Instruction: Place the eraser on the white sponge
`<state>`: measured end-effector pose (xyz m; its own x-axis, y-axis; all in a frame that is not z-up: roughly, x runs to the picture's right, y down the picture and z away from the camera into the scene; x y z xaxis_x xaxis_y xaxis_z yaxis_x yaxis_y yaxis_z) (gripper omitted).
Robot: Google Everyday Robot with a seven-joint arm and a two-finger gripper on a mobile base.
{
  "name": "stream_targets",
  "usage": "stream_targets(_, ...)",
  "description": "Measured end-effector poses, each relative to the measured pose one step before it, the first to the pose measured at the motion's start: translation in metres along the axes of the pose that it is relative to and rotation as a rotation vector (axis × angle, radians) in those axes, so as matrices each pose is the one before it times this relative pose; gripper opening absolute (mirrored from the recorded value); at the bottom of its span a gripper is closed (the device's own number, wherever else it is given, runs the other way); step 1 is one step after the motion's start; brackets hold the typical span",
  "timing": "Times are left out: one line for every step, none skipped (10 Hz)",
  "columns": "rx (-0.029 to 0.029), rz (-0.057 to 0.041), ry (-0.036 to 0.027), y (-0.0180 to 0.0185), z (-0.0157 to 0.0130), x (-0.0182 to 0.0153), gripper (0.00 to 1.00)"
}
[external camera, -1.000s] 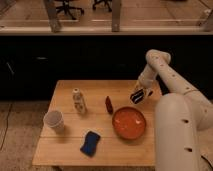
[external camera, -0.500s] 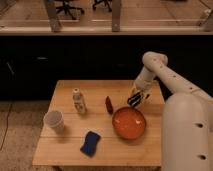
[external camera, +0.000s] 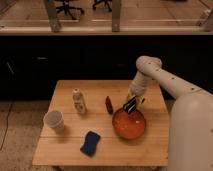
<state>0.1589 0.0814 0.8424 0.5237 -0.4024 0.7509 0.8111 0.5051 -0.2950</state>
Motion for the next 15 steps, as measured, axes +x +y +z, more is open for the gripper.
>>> stream_targets(-0.00558, -0.01034, -0.00547, -0.00136, 0.00292, -0.00587, 0.00)
stream_targets(-0.00165, -0.00672, -0.00512, -0.00122, 0.00197, -0.00369, 0.00)
stream_targets(-0.00323, -0.00561, -0.00519, -0.00041, 0.00226, -0.00339, 0.00)
stream_targets(-0.00599, -0.01292, -0.00771, -0.00061, 0.00538, -0.00707, 0.00)
stream_targets(-0.00439, -0.00925, -0.00363, -0.00020, 0.00340, -0.00499, 0.00)
stream_targets(-0.00448, -0.00949, -0.00380, -0.00058, 0.00414, -0.00632, 0.00)
stream_targets(-0.00755, -0.00873, -0.00527, -0.00026, 0.00590, -0.00778, 0.00)
stream_targets(-0.01209, -0.01672, -0.00784, -0.00372, 0.00841, -0.01113, 0.00)
stream_targets(-0.00396, -0.01029, -0.00230, -0.00298, 0.00343, -0.00491, 0.00)
stream_targets(-0.00705, -0.01534, -0.00657, -0.00310, 0.00476, -0.00833, 0.00)
stream_targets(-0.00796, -0.01478, -0.00893, -0.00231, 0.00518, -0.01011, 0.00)
stream_targets(-0.00166, -0.01885, -0.00107, -0.00493, 0.00139, -0.00953, 0.00)
stream_targets(-0.00029, -0.01485, 0.00118, -0.00485, -0.00151, -0.00746, 0.00)
stream_targets(-0.00161, -0.02719, 0.00518, -0.00941, -0.00305, -0.01383, 0.00)
stream_targets(-0.00229, -0.02185, 0.00448, -0.00701, -0.00160, -0.01143, 0.00)
